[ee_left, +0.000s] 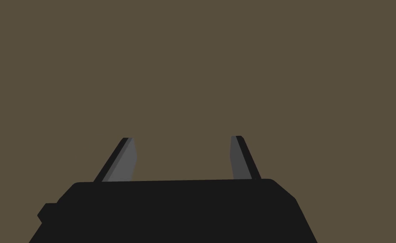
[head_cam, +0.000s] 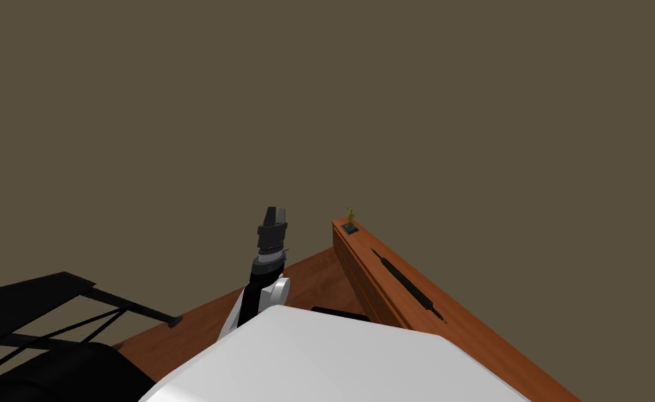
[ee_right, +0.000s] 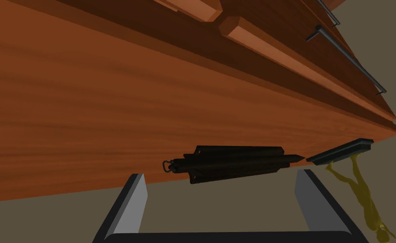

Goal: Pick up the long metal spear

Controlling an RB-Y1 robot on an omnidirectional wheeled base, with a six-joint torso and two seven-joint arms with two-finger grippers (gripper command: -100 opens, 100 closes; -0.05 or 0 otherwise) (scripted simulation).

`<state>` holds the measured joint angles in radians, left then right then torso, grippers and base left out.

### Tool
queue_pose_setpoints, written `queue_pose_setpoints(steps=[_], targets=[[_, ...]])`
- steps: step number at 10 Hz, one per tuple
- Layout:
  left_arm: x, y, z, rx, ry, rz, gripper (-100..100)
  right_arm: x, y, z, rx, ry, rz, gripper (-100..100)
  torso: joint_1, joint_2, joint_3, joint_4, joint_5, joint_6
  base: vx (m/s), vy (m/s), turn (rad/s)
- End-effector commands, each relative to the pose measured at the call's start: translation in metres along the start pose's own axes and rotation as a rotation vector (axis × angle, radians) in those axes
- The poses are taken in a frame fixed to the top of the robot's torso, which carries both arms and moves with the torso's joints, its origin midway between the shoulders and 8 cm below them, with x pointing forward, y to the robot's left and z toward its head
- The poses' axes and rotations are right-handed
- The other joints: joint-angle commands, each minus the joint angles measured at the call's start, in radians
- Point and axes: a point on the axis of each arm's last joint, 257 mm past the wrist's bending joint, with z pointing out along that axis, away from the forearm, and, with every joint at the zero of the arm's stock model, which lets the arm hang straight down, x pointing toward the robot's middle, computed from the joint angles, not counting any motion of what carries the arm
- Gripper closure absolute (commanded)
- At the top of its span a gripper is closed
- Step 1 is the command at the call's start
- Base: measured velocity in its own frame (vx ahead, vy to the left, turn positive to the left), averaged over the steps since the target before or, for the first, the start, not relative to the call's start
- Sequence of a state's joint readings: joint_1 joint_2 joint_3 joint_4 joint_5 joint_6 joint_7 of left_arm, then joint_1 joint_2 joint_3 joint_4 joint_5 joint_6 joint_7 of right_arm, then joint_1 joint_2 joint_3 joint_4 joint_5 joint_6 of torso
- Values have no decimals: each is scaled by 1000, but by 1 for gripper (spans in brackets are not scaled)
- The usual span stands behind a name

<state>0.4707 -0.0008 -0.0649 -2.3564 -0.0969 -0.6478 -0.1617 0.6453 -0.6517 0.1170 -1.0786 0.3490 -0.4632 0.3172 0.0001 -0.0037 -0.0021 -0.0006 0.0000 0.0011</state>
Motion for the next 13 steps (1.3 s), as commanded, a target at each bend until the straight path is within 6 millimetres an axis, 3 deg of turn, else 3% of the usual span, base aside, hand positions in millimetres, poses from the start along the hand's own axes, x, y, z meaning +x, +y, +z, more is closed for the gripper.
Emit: queue_pose_setpoints(steps=[1, 4, 5, 8, 10, 13], targets=[[0, 0, 0, 0, 0, 0, 0, 21, -13, -8, 13, 58, -45, -100, 0, 0, 0, 0, 0, 0, 44, 13, 246], [0, 0, 0, 0, 0, 0, 0, 52, -43, -26, 65, 142, -81, -100, 0, -3, -2, 0, 0, -1, 73, 0, 179], [0, 0, 0, 0, 0, 0, 0, 54, -46, -28, 71, 147, -80, -100, 0, -3, -2, -1, 0, 0, 29, 1, -3], [0, 0, 0, 0, 0, 0, 0, 96, -86, -62, 129, 282, -155, -100, 0, -4, -2, -1, 0, -1, 81, 8, 265], [0, 0, 0, 0, 0, 0, 0, 122, -121, -95, 176, 394, -222, -100, 0, -5, -3, -1, 0, -1, 121, 3, 255], [0, 0, 0, 0, 0, 0, 0, 139, -138, -117, 199, 463, -253, -100, -1, -7, -4, -2, 0, 0, 114, -17, 146]])
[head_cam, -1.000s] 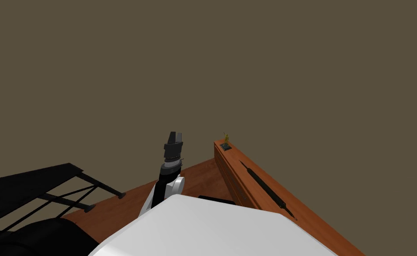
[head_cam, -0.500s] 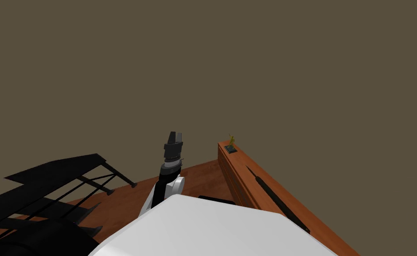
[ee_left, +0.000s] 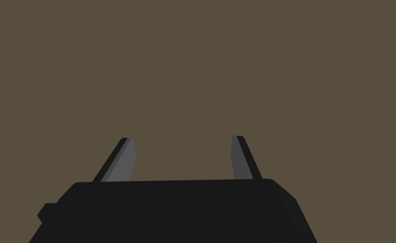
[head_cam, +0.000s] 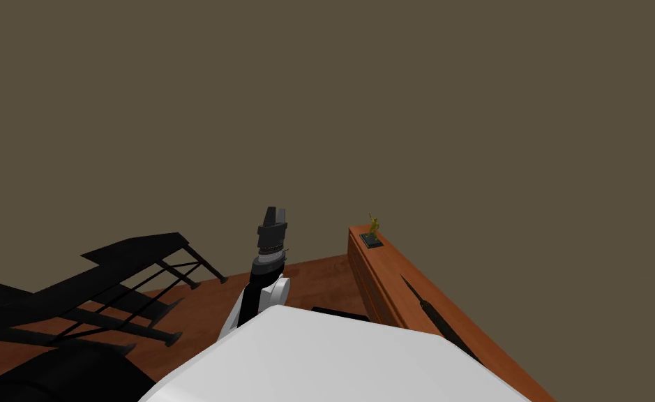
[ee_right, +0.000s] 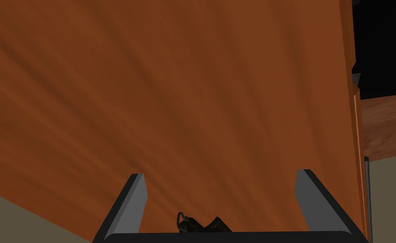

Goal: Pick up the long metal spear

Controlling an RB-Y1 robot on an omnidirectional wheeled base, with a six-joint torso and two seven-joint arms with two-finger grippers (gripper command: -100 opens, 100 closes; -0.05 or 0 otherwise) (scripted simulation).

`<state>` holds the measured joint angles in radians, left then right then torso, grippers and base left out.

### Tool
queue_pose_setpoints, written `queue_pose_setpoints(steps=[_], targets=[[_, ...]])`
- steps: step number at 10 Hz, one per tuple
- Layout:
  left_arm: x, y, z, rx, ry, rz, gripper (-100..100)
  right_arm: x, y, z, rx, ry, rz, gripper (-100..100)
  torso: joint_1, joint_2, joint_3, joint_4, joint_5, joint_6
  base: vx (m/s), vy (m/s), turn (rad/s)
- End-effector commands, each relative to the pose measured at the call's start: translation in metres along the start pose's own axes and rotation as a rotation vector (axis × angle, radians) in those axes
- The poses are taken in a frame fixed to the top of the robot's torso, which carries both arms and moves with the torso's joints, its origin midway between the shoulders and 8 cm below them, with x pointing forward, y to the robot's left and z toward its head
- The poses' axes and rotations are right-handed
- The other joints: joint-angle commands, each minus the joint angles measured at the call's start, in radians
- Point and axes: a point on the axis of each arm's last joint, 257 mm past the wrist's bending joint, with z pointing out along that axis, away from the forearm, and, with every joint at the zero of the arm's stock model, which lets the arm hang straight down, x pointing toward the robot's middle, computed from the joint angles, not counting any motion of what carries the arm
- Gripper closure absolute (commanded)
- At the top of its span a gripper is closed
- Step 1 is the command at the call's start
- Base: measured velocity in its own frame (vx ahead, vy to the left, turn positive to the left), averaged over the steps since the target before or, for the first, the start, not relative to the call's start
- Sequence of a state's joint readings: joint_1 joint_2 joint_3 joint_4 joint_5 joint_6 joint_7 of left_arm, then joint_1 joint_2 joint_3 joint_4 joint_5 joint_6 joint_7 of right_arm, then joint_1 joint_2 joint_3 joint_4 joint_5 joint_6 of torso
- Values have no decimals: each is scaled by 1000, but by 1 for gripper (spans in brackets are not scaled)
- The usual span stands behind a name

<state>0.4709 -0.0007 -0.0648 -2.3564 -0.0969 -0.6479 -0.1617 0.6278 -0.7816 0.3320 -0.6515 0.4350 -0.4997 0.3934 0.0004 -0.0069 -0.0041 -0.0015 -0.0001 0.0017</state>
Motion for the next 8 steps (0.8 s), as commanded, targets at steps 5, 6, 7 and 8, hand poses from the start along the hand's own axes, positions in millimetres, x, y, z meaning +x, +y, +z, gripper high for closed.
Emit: queue_pose_setpoints(steps=[5, 6, 7, 8], targets=[[0, 0, 0, 0, 0, 0, 0, 39, -25, -16, 34, 106, -59, -100, 0, -2, -1, 0, 0, -1, 77, -6, 114], [0, 0, 0, 0, 0, 0, 0, 51, -31, -21, 38, 141, -84, -100, 1, 1, 1, 0, 0, 0, 84, 7, 152], [0, 0, 0, 0, 0, 0, 0, 53, -33, -23, 43, 146, -83, -100, 1, 0, 0, 0, 1, -1, 91, -5, 109], [0, 0, 0, 0, 0, 0, 0, 63, -38, -27, 46, 179, -104, -100, 1, -1, 0, 0, 0, 0, 119, -2, 180]])
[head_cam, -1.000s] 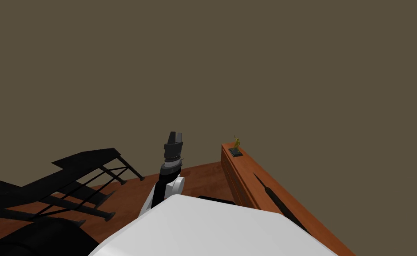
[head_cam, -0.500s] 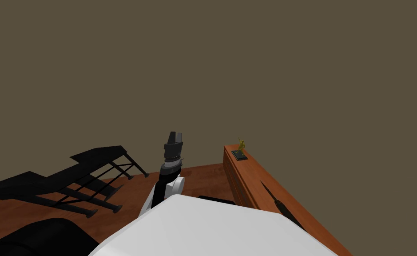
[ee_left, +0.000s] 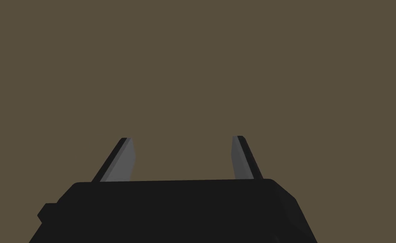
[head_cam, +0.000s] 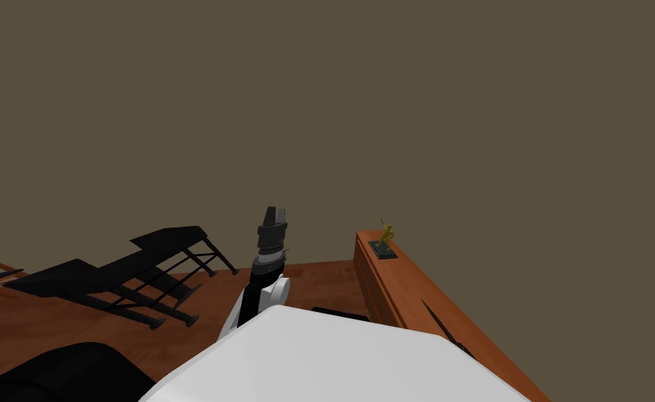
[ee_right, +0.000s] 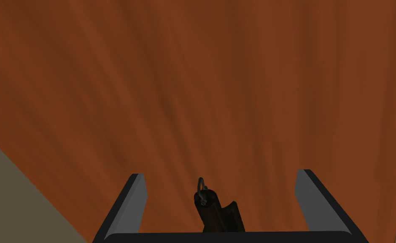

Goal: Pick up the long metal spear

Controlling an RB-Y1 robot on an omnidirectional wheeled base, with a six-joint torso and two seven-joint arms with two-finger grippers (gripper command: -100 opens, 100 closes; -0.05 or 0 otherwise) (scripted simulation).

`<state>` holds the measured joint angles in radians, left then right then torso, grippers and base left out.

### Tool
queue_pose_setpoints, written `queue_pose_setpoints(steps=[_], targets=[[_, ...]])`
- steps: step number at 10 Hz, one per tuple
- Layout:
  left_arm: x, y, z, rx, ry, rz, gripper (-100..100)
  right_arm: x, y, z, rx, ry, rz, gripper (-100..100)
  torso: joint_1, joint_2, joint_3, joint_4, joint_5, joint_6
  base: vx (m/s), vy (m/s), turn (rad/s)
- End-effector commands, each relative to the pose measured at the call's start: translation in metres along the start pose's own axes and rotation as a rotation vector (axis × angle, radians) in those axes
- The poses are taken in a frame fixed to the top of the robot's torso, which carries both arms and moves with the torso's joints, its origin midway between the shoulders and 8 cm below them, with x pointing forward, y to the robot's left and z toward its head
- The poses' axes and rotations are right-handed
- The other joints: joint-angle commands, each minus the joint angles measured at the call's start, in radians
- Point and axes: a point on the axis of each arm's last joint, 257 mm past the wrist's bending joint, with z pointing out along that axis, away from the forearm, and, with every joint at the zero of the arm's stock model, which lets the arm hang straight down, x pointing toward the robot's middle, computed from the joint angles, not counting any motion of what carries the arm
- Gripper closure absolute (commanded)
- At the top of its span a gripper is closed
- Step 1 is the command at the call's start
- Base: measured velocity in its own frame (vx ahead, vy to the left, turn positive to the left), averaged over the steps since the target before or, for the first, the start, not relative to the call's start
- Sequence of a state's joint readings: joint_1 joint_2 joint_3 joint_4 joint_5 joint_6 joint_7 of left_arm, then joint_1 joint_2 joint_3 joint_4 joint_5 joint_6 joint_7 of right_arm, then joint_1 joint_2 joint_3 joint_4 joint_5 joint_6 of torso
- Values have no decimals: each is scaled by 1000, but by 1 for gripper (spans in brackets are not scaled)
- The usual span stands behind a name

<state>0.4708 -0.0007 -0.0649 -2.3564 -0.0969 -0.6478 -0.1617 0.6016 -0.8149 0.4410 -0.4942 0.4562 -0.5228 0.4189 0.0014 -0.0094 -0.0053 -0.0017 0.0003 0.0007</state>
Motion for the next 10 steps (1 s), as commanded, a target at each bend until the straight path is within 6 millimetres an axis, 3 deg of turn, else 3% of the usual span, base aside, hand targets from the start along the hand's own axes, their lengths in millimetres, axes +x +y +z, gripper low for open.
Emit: queue_pose_setpoints(steps=[1, 7, 9, 10], targets=[[0, 0, 0, 0, 0, 0, 0, 13, -4, -2, 3, 43, -29, -100, 0, 0, 0, 0, 0, 0, 208, 0, 233], [0, 0, 0, 0, 0, 0, 0, 19, 23, 11, -66, 93, -96, -100, -1, -10, -6, -2, 0, 0, 254, -27, 144], [0, 0, 0, 0, 0, 0, 0, 19, 22, 10, -67, 91, -98, -100, 3, -3, -2, -1, 1, 1, 84, 11, 16], [0, 0, 0, 0, 0, 0, 0, 18, 22, 11, -66, 91, -96, 0, 3, 3, 1, 0, 1, 1, 12, 1, 1]])
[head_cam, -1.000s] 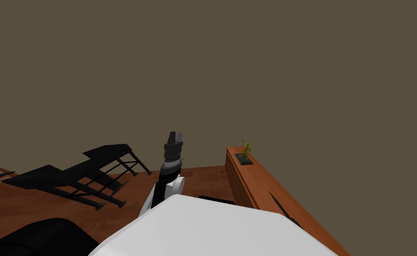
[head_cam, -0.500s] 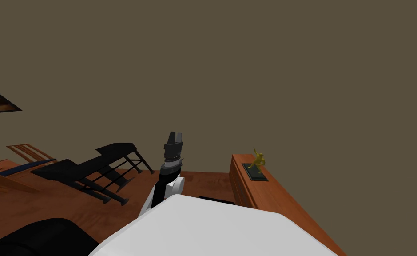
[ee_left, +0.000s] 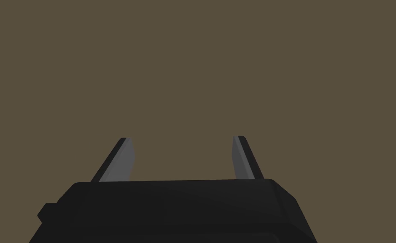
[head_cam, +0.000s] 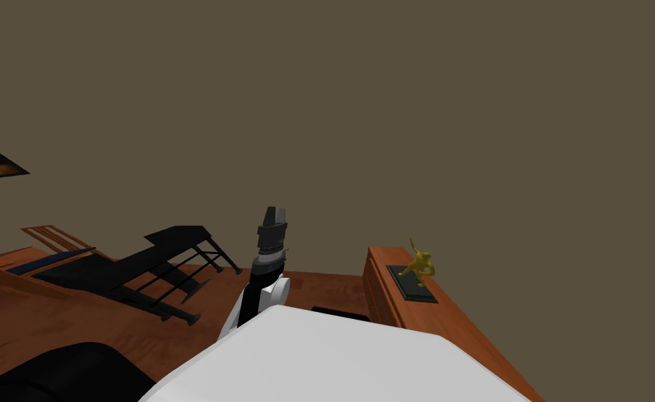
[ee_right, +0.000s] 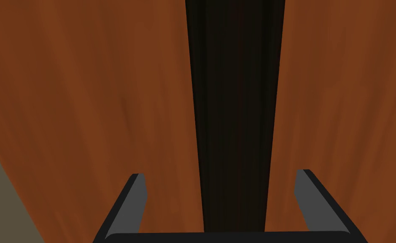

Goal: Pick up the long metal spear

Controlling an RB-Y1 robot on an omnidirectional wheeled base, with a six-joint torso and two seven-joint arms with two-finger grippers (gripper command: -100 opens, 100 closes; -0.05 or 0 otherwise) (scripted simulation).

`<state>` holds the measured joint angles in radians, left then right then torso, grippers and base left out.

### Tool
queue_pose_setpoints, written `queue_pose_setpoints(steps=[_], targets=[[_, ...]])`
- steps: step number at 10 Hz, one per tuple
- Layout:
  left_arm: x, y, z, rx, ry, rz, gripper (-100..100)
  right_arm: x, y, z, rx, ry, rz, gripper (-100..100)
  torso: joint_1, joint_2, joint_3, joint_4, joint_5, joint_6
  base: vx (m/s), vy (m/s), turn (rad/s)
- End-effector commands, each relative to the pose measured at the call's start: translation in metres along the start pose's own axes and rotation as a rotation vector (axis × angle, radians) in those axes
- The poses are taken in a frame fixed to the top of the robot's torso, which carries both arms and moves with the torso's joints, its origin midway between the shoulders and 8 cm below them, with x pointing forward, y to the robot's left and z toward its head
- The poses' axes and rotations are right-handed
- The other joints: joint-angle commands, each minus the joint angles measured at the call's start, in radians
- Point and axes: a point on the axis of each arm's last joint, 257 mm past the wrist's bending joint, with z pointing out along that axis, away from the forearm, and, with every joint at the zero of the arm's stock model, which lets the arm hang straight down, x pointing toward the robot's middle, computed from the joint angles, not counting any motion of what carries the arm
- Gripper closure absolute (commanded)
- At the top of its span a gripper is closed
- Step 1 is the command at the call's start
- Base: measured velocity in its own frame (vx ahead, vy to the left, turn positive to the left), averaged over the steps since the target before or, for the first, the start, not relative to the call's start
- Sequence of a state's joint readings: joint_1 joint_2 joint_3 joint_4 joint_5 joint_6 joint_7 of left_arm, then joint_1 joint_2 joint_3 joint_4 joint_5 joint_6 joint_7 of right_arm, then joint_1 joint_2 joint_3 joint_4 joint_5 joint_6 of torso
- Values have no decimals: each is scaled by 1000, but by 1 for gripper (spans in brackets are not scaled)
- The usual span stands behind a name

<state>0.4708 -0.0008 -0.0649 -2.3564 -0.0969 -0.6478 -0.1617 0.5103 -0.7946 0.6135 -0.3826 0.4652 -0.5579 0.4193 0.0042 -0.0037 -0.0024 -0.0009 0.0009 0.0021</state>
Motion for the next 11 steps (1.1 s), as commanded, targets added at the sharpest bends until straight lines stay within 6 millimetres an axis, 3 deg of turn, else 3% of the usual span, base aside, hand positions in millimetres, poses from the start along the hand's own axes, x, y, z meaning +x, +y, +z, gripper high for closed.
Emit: queue_pose_setpoints(steps=[1, 5, 7, 8, 11], targets=[[0, 0, 0, 0, 0, 0, 0, -4, 13, 11, -1, -3, 8, -100, 0, 0, 0, 0, 0, 0, -27, -53, 65], [0, 0, 0, 0, 0, 0, 0, -10, 30, 25, -4, -6, 17, -100, -4, 5, 3, 1, -1, 0, -41, -54, 32], [0, 0, 0, 0, 0, 0, 0, -10, 29, 25, -1, -5, 19, -100, -3, 4, 3, 1, -1, 0, -14, -19, 2], [0, 0, 0, 0, 0, 0, 0, -10, 29, 25, -2, -5, 18, 100, -1, 3, 2, 1, 0, 0, 0, 0, 0], [0, 0, 0, 0, 0, 0, 0, -10, 33, 26, -9, -7, 17, 100, -6, 4, 3, 1, -1, 0, 0, 3, -1]])
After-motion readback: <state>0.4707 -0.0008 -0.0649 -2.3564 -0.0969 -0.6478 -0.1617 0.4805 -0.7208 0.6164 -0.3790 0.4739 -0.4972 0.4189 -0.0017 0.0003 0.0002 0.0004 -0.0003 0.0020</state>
